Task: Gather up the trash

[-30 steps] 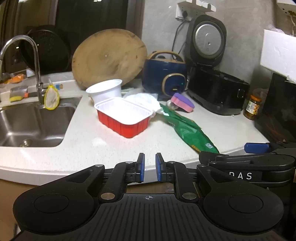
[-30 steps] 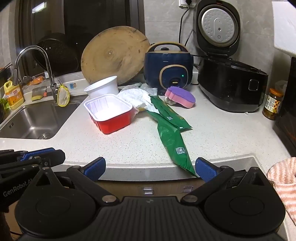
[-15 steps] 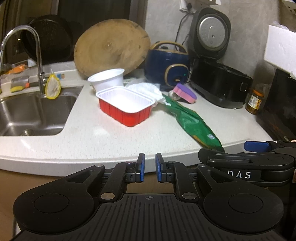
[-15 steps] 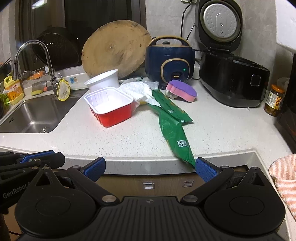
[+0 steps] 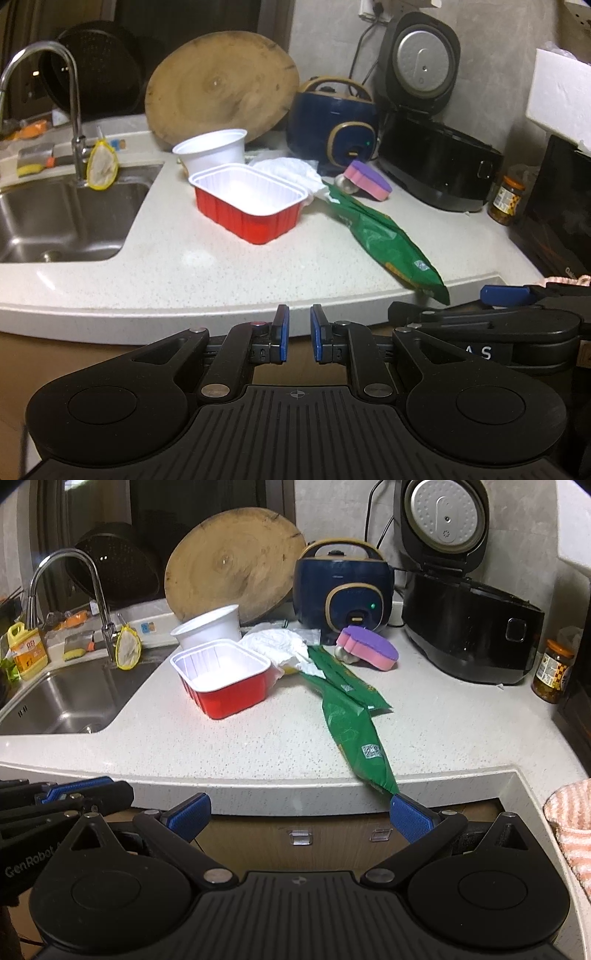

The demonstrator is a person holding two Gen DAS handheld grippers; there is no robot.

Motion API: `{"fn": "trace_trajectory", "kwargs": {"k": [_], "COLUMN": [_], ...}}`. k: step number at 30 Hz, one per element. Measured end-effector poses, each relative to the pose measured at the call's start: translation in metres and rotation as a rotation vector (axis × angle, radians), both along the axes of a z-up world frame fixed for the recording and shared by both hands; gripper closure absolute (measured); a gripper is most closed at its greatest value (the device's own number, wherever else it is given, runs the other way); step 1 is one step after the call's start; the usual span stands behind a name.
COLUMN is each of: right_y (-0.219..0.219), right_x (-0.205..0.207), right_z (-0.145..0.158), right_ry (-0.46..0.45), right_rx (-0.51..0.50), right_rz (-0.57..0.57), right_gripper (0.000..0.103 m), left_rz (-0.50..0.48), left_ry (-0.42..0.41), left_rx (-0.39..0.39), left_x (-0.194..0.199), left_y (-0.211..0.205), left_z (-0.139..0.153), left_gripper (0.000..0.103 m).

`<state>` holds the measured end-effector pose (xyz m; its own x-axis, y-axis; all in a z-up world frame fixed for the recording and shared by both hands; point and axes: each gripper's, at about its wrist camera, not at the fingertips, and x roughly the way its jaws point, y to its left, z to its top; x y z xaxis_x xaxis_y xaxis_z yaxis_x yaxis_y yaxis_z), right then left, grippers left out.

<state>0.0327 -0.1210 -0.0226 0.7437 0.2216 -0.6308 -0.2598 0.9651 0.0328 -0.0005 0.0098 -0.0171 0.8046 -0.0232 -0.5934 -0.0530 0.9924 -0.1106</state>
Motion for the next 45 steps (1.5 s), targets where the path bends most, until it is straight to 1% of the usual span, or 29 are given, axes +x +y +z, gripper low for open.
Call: {"fn": "trace_trajectory", "kwargs": {"k": [6, 13, 23, 45], "right_y": [0.000, -0.004, -0.002, 0.001], "right_x": [0.004, 0.006, 0.006, 0.002], "right_z": [-0.005, -0.006, -0.008, -0.007], "right_ry": [0.015, 0.015, 0.018, 0.014], "right_rx": [-0.008, -0.002, -0.011, -0.021], "right_rz": [-0.016, -0.036, -0.032, -0.049], "right_gripper": [0.000, 0.000, 0.000, 0.000], "left_rz": [0.005, -0.004, 0.002, -0.010], "left_ry": [0.022, 0.024, 0.032, 0.016], "left_rx": [-0.012, -0.011, -0.022, -0.020], "left_x": [0.005, 0.010, 0.011, 0.006], "left_y": [0.005, 0.003, 0.008, 0.010], "left_z": [-0.006, -0.008, -0.010, -0.008], "left_gripper": [0.087, 0.087, 0.087, 0.087]}}
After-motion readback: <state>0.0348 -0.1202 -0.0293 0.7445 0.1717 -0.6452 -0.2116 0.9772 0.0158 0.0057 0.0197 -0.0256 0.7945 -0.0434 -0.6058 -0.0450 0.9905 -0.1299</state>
